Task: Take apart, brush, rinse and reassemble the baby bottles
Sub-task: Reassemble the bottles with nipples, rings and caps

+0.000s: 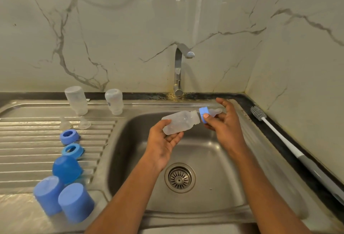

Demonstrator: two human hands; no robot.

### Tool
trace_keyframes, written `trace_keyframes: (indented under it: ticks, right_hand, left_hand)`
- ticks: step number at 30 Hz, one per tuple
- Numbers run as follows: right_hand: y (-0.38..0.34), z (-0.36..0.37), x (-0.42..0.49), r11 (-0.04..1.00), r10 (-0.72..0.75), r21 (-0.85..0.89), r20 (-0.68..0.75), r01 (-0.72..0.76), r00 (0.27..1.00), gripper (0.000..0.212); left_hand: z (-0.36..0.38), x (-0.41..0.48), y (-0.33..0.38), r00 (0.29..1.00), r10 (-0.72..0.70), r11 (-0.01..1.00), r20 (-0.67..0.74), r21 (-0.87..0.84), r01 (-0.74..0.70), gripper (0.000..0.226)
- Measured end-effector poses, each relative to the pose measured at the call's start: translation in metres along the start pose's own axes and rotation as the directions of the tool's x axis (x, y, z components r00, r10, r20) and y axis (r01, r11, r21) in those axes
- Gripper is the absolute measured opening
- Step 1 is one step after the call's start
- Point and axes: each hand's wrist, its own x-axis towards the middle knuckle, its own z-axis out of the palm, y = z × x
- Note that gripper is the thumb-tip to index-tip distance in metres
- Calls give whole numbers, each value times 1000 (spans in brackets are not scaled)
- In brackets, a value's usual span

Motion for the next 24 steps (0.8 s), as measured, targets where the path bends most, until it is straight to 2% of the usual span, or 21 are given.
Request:
trace_keyframes:
  ticks: [6, 10, 13, 16, 19, 22, 24]
  right_hand:
    - [4, 0, 1, 1000, 10, -24, 59, -9, 998, 58]
    - [1, -5, 3, 1000, -1, 26, 81, -2, 997, 42]
    - [-6, -14, 3, 993, -6, 115, 57, 0, 998, 32]
    - [-10, -20, 3, 995, -12, 97, 72, 5, 997, 16]
    - [-14, -16, -1, 999, -12, 44, 116, 7, 993, 25]
    - [-12, -11, -4, 997, -6, -70, 149, 17, 989, 35]
    - [-10, -9, -4, 988, -4, -155, 152, 28, 988, 32]
  left_hand:
    - [2, 1, -4, 999, -34, 999, 41, 25, 33, 14]
    - [-3, 6, -6, 995, -29, 984, 99, 179, 11, 23]
    - [-4, 7, -9, 982, -59, 964, 179, 267, 9, 40]
    - [-4, 6, -14, 965, -66, 939, 256, 344, -27, 55]
    - [-4, 6, -21, 942, -3, 801, 336, 565, -199, 54]
    - [-7, 8, -25, 917, 123, 634, 380, 681, -368, 46]
    - [-10, 12, -24, 896, 215, 431, 389, 785, -445, 45]
